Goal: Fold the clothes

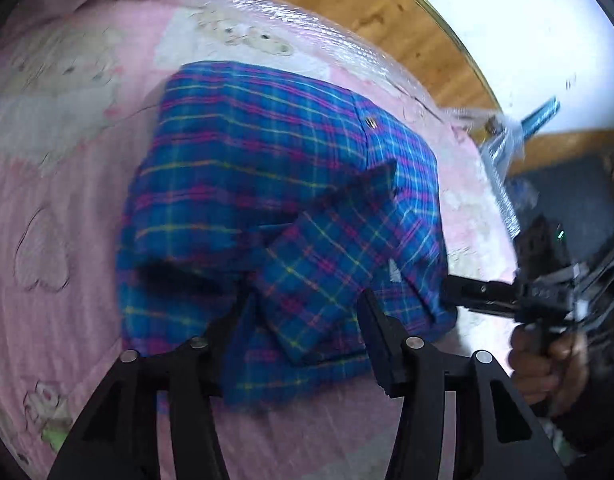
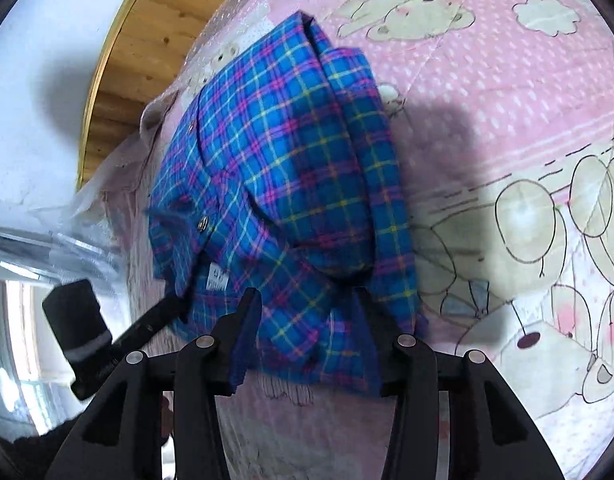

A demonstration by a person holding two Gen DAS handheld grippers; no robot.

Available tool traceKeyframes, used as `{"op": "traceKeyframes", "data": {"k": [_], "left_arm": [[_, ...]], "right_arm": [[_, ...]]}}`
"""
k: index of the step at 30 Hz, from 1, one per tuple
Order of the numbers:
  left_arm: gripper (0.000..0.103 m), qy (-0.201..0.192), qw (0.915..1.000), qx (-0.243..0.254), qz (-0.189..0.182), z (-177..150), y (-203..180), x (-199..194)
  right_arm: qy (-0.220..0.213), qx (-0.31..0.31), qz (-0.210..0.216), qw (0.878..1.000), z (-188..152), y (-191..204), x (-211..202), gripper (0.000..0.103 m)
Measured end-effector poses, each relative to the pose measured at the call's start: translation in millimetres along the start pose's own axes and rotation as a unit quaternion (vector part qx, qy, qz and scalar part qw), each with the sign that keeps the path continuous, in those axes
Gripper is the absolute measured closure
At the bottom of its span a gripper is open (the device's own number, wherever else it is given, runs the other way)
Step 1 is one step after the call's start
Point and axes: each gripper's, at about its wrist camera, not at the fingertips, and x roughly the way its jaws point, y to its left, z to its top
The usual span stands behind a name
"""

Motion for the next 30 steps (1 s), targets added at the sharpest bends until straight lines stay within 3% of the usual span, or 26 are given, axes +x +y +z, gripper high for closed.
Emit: {"op": "traceKeyframes", "data": {"k": [1,2,3,4,5,7,9,14,16,20,25,28,30], "left_arm": [[0.049,0.001,0.9999,0.011,0.010,0,-3,3],[0.053,0.001,0.9996,0.022,0.019,0,-7,7],[0.069,0.000,0.9992,0.028,0.029,0,-9,7],[0.078,-0.003,0.9992,0.027,0.030,2,-9,6],[0.084,-0.007,0.9993,0.024,0.028,5,-8,5],[0.085,-0.023,0.9995,0.018,0.015,7,-9,-10],[0.085,-0.024,0.9996,0.017,0.000,3,-13,-21],[0.081,0.017,0.9996,0.000,0.022,-18,-1,-2],[0.078,0.018,0.9996,-0.011,0.019,-21,3,-3],[0.068,-0.001,0.9999,-0.013,0.005,-20,0,-28],[0.057,-0.068,0.9956,-0.055,-0.035,3,8,-55],[0.056,-0.080,0.9936,-0.058,-0.054,20,10,-42],[0.056,-0.059,0.9974,-0.031,-0.026,26,10,-20]], "right_arm": [[-0.003,0.000,-0.002,1.000,-1,3,2,0.080],[-0.006,-0.008,-0.008,1.000,-6,9,4,0.096],[-0.013,-0.017,-0.013,1.000,-19,12,-1,0.096],[-0.022,-0.026,-0.016,0.999,-25,17,-7,0.096],[-0.028,-0.034,-0.015,0.999,-29,20,-15,0.097],[-0.035,-0.051,-0.016,0.998,-40,28,-32,0.097],[-0.028,-0.062,-0.022,0.997,-55,29,-37,0.097],[0.022,-0.067,-0.074,0.995,-75,12,-9,0.093],[0.018,-0.082,-0.087,0.993,-77,14,-12,0.091],[-0.022,-0.132,-0.115,0.984,-77,31,-42,0.078],[-0.062,-0.178,-0.110,0.976,-63,55,-50,0.078],[-0.050,-0.197,-0.123,0.971,-48,56,-19,0.078],[-0.028,-0.186,-0.140,0.972,-34,52,15,0.078]]}}
